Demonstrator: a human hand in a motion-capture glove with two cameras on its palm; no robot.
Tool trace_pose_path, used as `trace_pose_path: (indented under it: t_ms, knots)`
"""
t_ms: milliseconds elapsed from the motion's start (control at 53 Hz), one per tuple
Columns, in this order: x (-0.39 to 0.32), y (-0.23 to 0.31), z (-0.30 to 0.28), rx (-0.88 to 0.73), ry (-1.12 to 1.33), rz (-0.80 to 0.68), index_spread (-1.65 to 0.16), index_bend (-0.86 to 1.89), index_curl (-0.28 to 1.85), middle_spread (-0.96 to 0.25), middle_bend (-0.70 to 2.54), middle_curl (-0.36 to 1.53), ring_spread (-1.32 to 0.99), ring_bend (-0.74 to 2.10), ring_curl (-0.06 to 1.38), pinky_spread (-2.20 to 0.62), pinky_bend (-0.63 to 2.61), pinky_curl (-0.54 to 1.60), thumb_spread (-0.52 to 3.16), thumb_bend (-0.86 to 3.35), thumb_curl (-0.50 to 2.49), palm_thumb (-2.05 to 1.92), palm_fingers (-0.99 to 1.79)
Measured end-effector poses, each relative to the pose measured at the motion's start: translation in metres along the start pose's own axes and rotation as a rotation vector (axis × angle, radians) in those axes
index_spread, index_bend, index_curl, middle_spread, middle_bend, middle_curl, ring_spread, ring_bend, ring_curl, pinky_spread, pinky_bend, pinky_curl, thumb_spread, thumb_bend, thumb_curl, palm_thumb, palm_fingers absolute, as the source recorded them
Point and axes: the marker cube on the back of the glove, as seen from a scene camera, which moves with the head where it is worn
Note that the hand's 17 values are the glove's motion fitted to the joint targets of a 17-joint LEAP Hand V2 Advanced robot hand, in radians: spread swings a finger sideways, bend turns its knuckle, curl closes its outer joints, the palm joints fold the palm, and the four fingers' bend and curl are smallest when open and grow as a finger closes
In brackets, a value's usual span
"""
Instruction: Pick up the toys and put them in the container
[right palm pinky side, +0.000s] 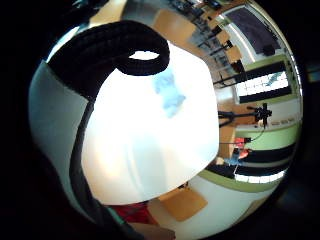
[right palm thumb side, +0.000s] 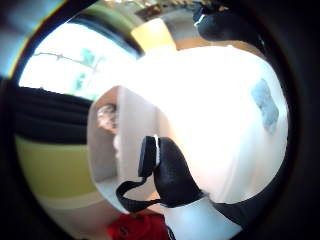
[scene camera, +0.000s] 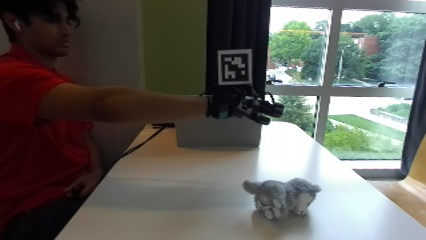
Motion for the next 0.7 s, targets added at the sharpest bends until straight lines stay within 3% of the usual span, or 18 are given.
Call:
trace_pose_path:
  t_ms: [132, 320, 697]
  knots:
    - [0.064, -0.016, 0.033, -0.023, -0.011, 0.192, -0.43, 0.23, 0.58, -0.14, 0.16, 0.41, -0.1, 0.41, 0.26, 0.03, 1.08, 0.34, 1.15, -0.05, 0.34, -0.05, 0.01]
    - [0.116, -0.03, 0.067, -0.053, -0.15, 0.248, -0.44, 0.23, 0.55, -0.14, 0.17, 0.38, -0.1, 0.38, 0.26, 0.04, 1.06, 0.33, 1.15, -0.04, 0.32, -0.03, 0.0]
    - [0.15, -0.08, 0.114, -0.069, -0.068, 0.273, -0.43, 0.14, 0.48, -0.12, 0.17, 0.35, -0.08, 0.36, 0.27, 0.06, 1.06, 0.32, 1.14, -0.02, 0.33, 0.01, -0.05]
